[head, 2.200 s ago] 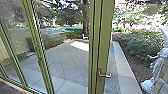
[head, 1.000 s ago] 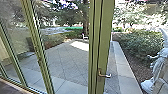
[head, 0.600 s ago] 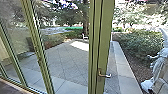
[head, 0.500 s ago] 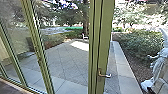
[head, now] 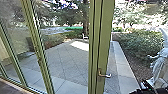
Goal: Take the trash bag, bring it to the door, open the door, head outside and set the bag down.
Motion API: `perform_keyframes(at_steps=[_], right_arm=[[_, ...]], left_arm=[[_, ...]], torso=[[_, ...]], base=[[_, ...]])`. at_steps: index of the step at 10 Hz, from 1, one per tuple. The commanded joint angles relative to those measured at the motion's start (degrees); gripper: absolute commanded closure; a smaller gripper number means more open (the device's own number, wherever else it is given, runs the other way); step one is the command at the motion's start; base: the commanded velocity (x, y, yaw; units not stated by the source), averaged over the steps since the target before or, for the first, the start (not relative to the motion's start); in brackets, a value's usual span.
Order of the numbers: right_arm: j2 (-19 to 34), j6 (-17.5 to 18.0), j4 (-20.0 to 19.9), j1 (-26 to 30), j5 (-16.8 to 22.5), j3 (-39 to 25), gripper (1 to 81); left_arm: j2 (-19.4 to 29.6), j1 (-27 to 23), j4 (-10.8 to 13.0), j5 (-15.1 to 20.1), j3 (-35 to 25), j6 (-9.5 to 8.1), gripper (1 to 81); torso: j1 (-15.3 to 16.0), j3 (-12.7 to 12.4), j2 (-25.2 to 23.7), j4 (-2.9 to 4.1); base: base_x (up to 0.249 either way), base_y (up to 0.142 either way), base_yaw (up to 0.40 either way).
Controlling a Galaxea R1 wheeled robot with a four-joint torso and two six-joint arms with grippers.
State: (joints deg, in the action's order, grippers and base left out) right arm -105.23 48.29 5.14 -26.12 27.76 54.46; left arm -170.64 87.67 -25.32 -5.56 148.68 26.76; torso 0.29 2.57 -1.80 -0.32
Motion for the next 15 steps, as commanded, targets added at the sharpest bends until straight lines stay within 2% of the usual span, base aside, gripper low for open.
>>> perform_keyframes(at_steps=[1, 3, 10, 15], right_arm=[[-0.6, 3.2, -0.8, 8.8, 2.2, 1.5, 1.0], [-3.3, 5.8, -0.6, 11.2, 5.2, 3.5, 1.0], [-11.9, 12.9, -1.0, 16.0, 6.2, 13.2, 1.0], [-17.7, 21.9, -0.8, 16.8, 6.1, 18.7, 1.0]], left_arm=[[-0.3, -2.5, -0.6, 4.1, -0.3, 0.05, 81.1], [-0.3, -2.5, -1.0, 4.0, -0.3, 0.05, 81.1], [-0.4, -2.5, -1.3, 3.3, -0.1, 0.05, 81.1], [-1.5, -2.4, -1.6, 3.3, 1.9, 0.05, 81.1]], torso=[[0.0, 0.0, 0.0, 0.0], [0.0, 0.0, 0.0, 0.0], [0.0, 0.0, 0.0, 0.0], [0.1, 0.0, 0.0, 0.0]], base=[[0.0, 0.0, 0.0], [0.0, 0.0, 0.0], [0.0, 0.0, 0.0], [0.0, 0.0, 0.0]])
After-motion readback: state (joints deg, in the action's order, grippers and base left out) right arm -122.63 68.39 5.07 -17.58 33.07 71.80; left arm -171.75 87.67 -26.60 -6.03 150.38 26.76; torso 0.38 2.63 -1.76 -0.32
